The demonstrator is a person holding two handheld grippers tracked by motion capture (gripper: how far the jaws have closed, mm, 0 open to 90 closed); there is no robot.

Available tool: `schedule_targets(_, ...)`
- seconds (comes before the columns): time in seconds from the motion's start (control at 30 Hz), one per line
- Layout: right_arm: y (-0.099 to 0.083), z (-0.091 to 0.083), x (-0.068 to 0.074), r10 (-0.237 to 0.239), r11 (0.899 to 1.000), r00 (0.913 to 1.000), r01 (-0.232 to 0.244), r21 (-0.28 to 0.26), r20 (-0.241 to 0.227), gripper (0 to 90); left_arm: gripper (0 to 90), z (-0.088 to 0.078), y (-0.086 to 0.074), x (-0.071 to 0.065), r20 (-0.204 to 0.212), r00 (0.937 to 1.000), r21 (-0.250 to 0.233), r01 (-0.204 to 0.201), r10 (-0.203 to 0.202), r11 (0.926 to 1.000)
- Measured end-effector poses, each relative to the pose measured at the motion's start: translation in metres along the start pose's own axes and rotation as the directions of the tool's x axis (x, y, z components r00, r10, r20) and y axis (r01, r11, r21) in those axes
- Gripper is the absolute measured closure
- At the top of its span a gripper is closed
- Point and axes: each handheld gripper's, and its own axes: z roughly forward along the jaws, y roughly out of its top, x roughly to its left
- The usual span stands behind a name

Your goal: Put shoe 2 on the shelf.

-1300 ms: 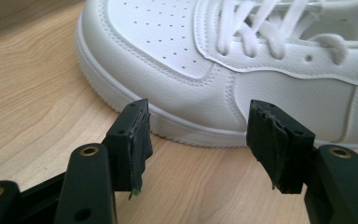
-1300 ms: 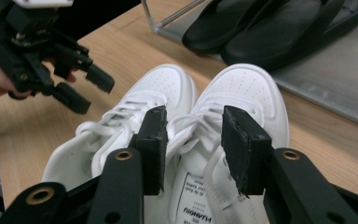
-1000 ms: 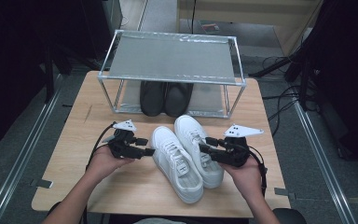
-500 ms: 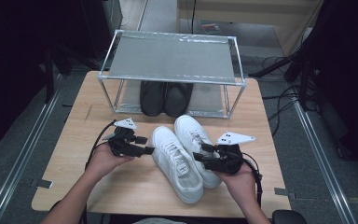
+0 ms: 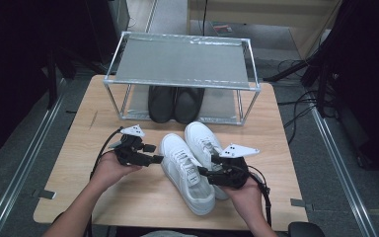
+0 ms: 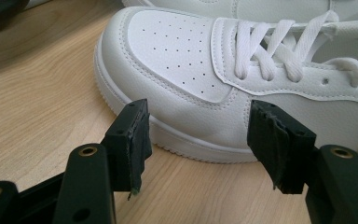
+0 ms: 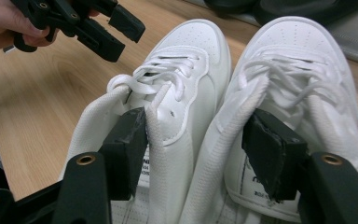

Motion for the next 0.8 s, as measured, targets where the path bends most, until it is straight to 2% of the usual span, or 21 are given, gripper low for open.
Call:
schedule_targets(0.07, -0.0009, 0.0039, 0.0018, 0.004, 1.000, 1.0000, -0.004, -0.005, 0.003, 41.0, 39.6, 0.0001, 0.0000, -0.0001, 0.000, 1.0000, -0.001, 0.000, 0.000, 1.0000)
schedule_targets(0.1, -0.0014, 0.0057, 0.0039, -0.014, 1.000, 0.9996, 0.014, -0.006, 0.023, 42.1, 39.6, 0.0002, 0.0000, 0.0000, 0.000, 1.0000, 0.000, 0.000, 0.000, 1.0000)
schedule_targets(0.27, -0.0022, 0.0053, 0.0016, 0.000, 1.000, 0.9999, 0.000, -0.012, 0.012, 43.6, 39.5, 0.0011, 0.0001, 0.0001, -0.001, 1.0000, 0.007, -0.003, 0.003, 1.0000)
schedule_targets(0.37, -0.0026, 0.0070, 0.0048, -0.014, 1.000, 0.9994, 0.014, -0.013, 0.032, 44.9, 39.6, 0.0012, 0.0008, -0.0010, 0.002, 1.0000, 0.005, -0.008, 0.008, 1.0000)
schedule_targets(0.5, -0.0033, 0.0071, 0.0039, -0.015, 1.000, 0.9995, 0.016, -0.018, 0.029, 45.7, 39.5, 0.0015, 0.0010, -0.0018, 0.002, 0.9999, 0.006, -0.013, 0.013, 0.9999)
schedule_targets(0.6, -0.0035, 0.0069, 0.0057, -0.004, 1.000, 0.9994, 0.004, -0.014, 0.036, 45.2, 39.5, 0.0003, 0.0004, -0.0003, -0.001, 1.0000, 0.005, -0.005, 0.005, 1.0000)
schedule_targets(0.73, -0.0037, 0.0072, 0.0080, -0.012, 1.000, 0.9987, 0.013, -0.012, 0.049, 44.5, 39.5, 0.0001, 0.0004, -0.0002, 0.001, 1.0000, 0.003, -0.005, 0.005, 1.0000)
schedule_targets(0.8, -0.0037, 0.0076, 0.0074, -0.009, 1.000, 0.9991, 0.008, 0.010, 0.040, 45.6, 39.5, 0.0009, 0.0003, -0.0005, 0.002, 1.0000, 0.007, -0.008, 0.008, 0.9999)
